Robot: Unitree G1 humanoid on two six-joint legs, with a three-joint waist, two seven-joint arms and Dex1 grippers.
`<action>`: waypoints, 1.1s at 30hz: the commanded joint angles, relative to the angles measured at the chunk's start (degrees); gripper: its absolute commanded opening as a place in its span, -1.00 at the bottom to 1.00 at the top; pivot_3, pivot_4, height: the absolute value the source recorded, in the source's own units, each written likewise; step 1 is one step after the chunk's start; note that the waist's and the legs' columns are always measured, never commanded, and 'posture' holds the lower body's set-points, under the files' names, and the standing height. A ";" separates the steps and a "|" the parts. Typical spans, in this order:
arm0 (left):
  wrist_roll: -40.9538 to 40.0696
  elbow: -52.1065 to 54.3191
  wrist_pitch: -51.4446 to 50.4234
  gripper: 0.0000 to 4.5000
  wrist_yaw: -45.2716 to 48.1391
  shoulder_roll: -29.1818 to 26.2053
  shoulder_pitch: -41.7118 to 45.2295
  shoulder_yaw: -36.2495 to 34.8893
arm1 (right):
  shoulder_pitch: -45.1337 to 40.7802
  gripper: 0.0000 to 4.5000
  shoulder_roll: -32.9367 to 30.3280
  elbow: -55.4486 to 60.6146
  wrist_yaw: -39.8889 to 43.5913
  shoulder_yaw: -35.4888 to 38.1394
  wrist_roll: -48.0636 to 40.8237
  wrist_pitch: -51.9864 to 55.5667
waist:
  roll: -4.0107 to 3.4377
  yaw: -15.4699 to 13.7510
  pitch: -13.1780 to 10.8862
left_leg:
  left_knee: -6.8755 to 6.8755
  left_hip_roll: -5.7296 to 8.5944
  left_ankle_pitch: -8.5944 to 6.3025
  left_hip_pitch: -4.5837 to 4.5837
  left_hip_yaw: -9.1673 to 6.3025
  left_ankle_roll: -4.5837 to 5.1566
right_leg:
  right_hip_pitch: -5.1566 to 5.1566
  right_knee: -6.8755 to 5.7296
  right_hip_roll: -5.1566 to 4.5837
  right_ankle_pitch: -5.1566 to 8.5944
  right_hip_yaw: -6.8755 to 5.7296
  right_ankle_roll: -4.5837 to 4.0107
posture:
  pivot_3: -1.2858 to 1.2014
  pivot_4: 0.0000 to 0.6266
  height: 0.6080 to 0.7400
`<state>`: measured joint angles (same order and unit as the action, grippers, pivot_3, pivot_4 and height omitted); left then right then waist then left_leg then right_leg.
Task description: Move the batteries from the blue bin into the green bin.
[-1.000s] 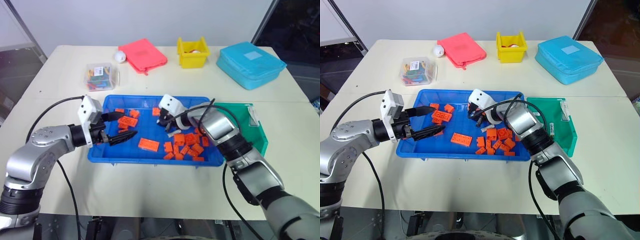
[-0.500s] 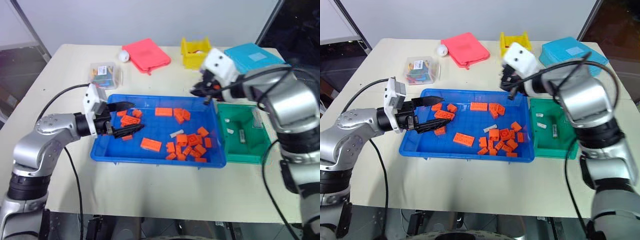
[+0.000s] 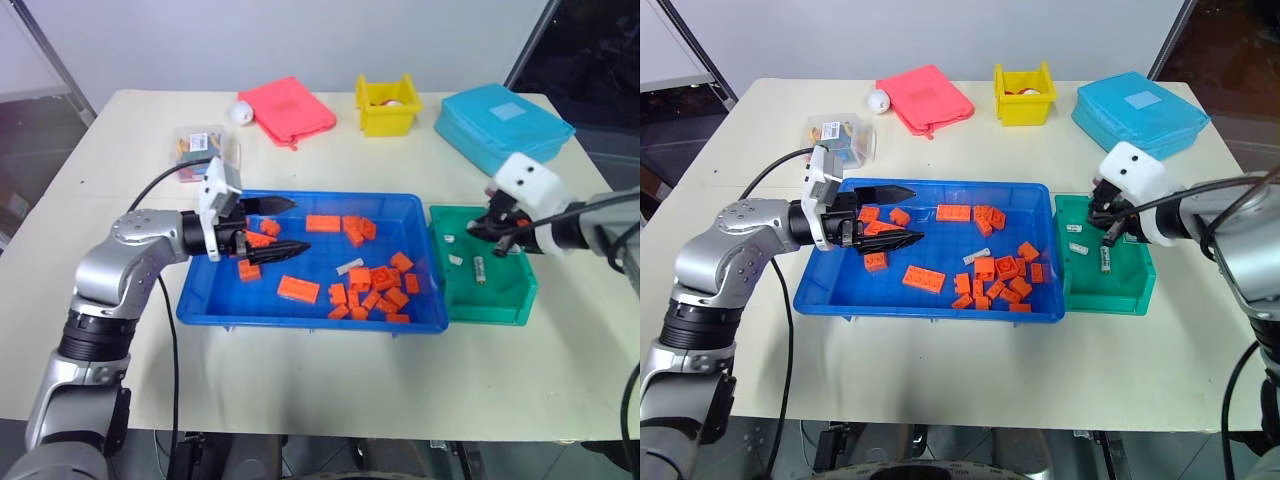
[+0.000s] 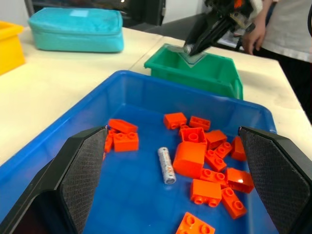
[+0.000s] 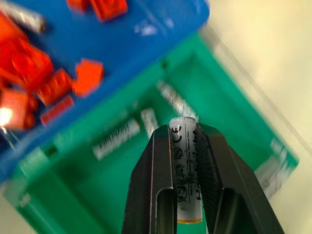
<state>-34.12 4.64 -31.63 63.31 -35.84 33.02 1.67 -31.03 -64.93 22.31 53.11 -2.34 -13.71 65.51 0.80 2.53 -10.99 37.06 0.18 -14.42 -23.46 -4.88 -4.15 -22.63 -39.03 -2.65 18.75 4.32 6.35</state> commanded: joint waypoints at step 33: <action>-1.53 9.47 -3.87 1.00 -5.18 -4.38 -4.55 -5.86 | -13.41 0.99 27.15 -5.54 -7.08 -17.87 -4.08 -6.27 | 0.00 0.03 -0.04 | 0.04 0.00 0.01 -0.02 -0.12 0.00 | -0.01 -0.08 0.00 0.00 -0.04 0.00 | 0.03 -0.52 1.00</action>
<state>-34.94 12.45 -35.68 58.50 -39.34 28.21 -1.63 -43.96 -37.36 16.71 45.19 -20.00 -18.47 61.23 0.80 2.57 -11.03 37.10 0.18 -14.41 -23.49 -5.00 -4.16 -22.64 -39.12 -2.66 18.74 4.28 6.35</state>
